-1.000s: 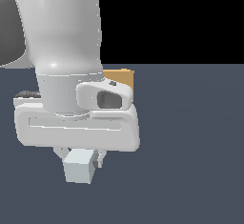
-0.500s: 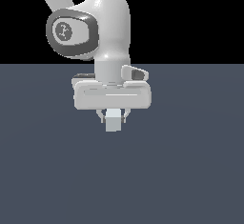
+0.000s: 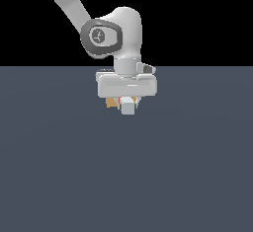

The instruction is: Insert the peg into the horizontal hole in a box.

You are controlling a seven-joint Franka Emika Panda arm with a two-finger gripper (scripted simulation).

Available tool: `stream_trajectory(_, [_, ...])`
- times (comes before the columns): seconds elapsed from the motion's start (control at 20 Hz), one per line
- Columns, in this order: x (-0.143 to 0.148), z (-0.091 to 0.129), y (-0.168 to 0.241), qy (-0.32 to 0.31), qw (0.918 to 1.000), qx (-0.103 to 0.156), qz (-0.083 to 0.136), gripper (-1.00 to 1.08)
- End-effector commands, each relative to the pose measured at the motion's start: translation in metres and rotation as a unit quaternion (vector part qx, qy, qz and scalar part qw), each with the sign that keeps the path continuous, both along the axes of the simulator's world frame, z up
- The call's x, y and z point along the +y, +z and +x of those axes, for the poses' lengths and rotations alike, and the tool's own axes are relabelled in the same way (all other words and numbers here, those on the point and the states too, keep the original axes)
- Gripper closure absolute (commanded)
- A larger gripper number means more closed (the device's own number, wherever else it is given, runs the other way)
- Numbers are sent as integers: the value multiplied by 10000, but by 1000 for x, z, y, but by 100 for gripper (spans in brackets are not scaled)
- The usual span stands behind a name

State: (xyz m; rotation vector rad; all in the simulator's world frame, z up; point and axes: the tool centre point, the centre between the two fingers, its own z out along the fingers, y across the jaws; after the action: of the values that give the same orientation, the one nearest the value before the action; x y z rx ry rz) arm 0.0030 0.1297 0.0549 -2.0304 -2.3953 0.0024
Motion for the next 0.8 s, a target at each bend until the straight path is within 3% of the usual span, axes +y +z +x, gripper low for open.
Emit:
stream_trajectory(0.0, [14, 4, 3, 61, 10000, -12, 0, 108])
stream_trajectory(0.75, [25, 9, 6, 136, 9999, -20, 4, 108])
